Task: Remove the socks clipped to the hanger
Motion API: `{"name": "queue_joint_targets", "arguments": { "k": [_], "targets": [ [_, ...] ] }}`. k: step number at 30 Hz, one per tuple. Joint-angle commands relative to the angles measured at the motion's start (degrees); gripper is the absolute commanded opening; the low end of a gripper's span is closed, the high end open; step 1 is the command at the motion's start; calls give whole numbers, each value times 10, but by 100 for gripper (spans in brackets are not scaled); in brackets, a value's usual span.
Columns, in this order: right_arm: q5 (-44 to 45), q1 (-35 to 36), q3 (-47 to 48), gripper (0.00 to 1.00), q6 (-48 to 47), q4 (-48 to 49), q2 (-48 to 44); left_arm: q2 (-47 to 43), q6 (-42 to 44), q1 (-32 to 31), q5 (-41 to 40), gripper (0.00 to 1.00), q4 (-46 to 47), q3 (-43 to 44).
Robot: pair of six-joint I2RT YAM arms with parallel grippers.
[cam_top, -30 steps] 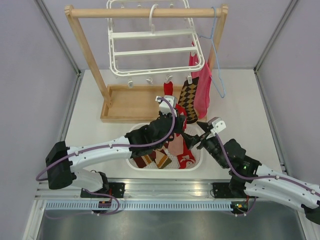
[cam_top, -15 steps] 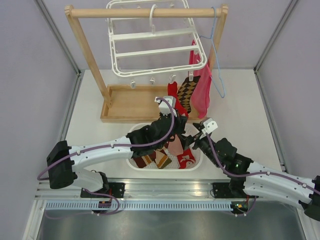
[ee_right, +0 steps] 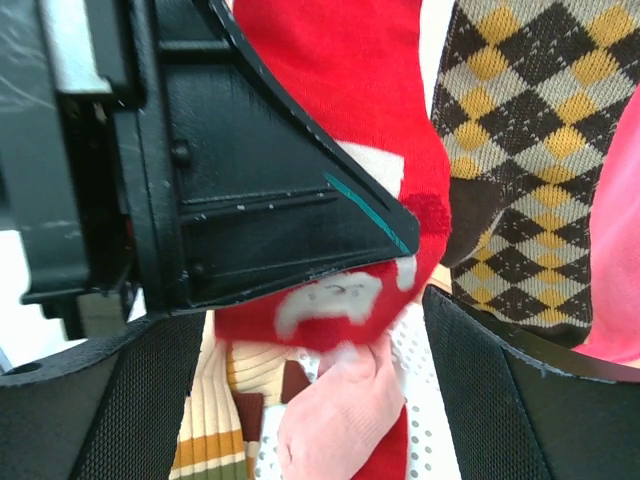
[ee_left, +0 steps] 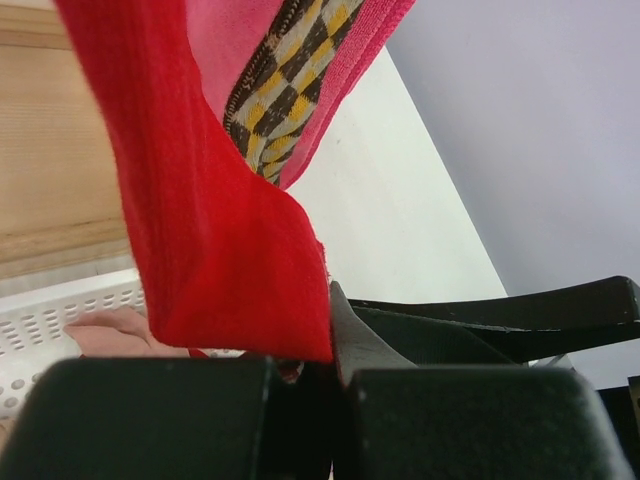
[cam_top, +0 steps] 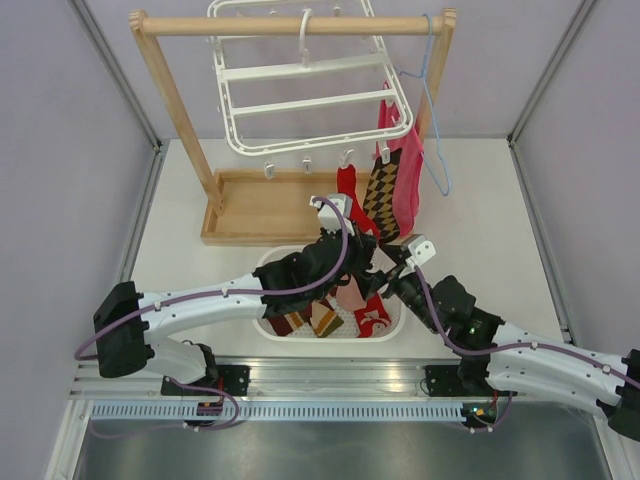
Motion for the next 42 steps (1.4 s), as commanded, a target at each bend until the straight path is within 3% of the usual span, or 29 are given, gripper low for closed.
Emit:
{"name": "queue_joint_targets", "arguments": {
  "k": [1, 10, 16, 23, 25, 26, 29, 32, 37, 39, 40, 41, 42],
  "targets": [
    [-18, 3, -3, 91, 16, 32, -12, -6, -22, -5, -6, 2, 29, -4],
    [3, 3, -5, 91, 13, 27, 2, -12, -24, -16, -6, 2, 37, -3],
    [25, 3, -10, 83, 10, 34, 5, -17, -24, -25, -4, 2, 40, -3],
    [63, 4, -23, 47, 1, 47, -7, -19, -29, -28, 4, 2, 43, -4],
    [74, 3, -22, 43, -1, 45, -9, -21, -29, -27, 7, 2, 43, -6],
    [77, 4, -22, 30, -4, 40, -8, -21, -30, -28, 8, 2, 44, -6],
    [86, 4, -20, 9, -4, 38, -3, -20, -30, -29, 12, 2, 45, -6],
    [85, 3, -21, 2, -4, 42, -2, -19, -29, -30, 14, 2, 45, -5],
    [84, 4, -27, 1, -4, 41, -11, -20, -26, -30, 11, 2, 46, -9],
    [83, 4, -29, 1, -2, 38, -19, -22, -19, -29, 10, 22, 45, -9],
    [82, 4, -29, 1, -2, 35, -22, -23, -15, -30, 5, 36, 45, -9],
    [82, 4, -29, 1, -2, 30, -27, -26, -14, -30, 2, 57, 45, -13],
    [82, 4, -29, 1, -2, 28, -29, -29, -11, -30, -5, 64, 45, -15]
  ]
}}
